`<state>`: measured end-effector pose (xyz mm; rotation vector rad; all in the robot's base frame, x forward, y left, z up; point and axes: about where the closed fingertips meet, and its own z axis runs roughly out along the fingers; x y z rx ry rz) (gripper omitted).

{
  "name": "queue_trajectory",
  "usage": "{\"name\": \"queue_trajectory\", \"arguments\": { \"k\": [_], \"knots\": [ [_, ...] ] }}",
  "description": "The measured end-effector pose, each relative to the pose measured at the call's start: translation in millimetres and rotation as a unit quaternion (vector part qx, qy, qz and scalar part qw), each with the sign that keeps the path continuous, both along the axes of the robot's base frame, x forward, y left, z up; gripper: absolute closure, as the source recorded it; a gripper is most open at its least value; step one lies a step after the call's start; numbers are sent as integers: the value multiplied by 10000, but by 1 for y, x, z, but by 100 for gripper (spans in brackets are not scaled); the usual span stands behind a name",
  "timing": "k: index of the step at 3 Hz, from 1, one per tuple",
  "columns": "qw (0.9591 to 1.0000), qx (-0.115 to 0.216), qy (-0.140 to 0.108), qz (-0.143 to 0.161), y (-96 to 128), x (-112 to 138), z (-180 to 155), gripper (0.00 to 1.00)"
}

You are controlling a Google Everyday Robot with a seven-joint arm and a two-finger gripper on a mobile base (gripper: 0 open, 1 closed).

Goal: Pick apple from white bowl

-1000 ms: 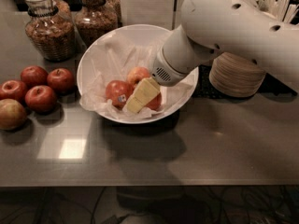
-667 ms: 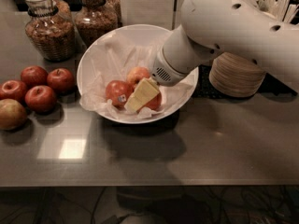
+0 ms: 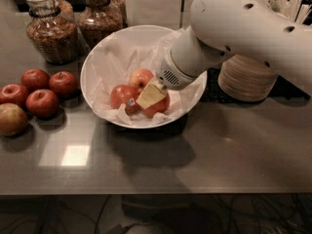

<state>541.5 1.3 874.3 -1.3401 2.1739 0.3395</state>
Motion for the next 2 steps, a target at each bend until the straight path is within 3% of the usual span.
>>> {"name": "queue_trajectory", "arguments": {
  "k": [1,2],
  "knots": [
    [10000,0,0,0,0,0,0,62],
    [10000,0,0,0,0,0,0,43]
  ]
}}
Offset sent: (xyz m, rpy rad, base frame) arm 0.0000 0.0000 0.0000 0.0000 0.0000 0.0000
